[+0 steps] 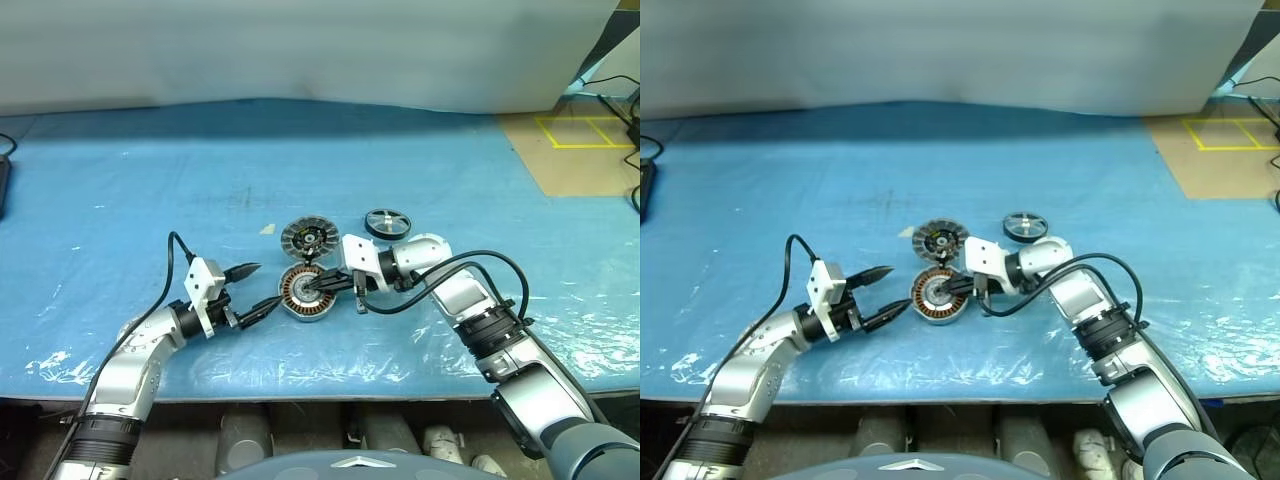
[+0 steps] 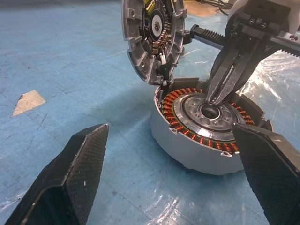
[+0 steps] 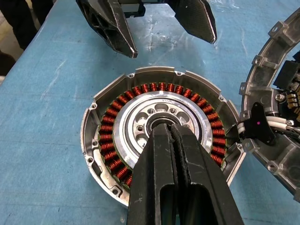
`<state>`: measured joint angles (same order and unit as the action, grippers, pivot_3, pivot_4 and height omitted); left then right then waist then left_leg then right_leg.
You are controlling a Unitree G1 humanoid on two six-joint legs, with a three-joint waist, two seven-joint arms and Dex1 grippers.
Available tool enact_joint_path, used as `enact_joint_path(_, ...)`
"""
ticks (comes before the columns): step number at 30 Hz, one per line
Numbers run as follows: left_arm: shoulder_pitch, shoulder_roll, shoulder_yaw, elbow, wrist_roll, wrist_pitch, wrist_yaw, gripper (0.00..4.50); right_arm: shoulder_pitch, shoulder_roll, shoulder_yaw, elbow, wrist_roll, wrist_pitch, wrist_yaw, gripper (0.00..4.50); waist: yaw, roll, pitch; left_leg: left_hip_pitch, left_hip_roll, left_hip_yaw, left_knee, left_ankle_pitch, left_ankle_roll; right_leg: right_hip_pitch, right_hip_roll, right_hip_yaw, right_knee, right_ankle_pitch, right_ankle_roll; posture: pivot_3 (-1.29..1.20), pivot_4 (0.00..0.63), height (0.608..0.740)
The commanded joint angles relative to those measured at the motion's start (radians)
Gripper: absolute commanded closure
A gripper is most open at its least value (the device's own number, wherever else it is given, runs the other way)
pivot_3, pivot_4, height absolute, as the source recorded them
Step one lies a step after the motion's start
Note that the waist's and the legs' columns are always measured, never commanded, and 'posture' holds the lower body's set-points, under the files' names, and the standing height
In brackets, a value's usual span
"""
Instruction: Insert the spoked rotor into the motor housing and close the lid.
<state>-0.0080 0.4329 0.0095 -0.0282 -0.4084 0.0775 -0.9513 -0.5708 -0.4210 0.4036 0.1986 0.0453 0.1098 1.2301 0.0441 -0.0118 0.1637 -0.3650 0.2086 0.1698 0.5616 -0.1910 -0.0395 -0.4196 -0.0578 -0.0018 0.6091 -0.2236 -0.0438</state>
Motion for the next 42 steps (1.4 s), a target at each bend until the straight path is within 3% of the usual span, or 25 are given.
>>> enact_joint_path(1,0.000,0.005,0.003,-0.035,-0.007,-0.005,-0.002,0.07,-0.016,0.004,-0.015,-0.032,0.021,0.000,0.002,4.43,0.000,0.000,0.000,0.000,0.000,0.000,0.000,0.000,0.000,0.000,0.000,0.000,0.000,0.000,0.000,0.00,0.150,0.740)
enact_joint_path(16,-0.002,0.003,0.002,-0.026,-0.006,-0.010,-0.006,0.07,-0.016,-0.031,-0.008,-0.038,0.004,-0.001,0.001,4.43,0.000,0.000,0.000,0.000,0.000,0.000,0.001,0.000,0.000,0.000,0.000,0.000,0.001,0.000,0.000,0.00,0.150,0.740)
enact_joint_path(42,0.009,0.003,0.004,-0.033,-0.005,-0.011,-0.001,0.07,-0.028,0.030,-0.017,-0.031,0.038,0.027,0.002,4.43,0.000,0.000,0.000,0.000,0.000,0.000,0.003,0.000,0.000,0.000,0.000,0.000,0.004,0.000,0.000,0.00,0.150,0.740)
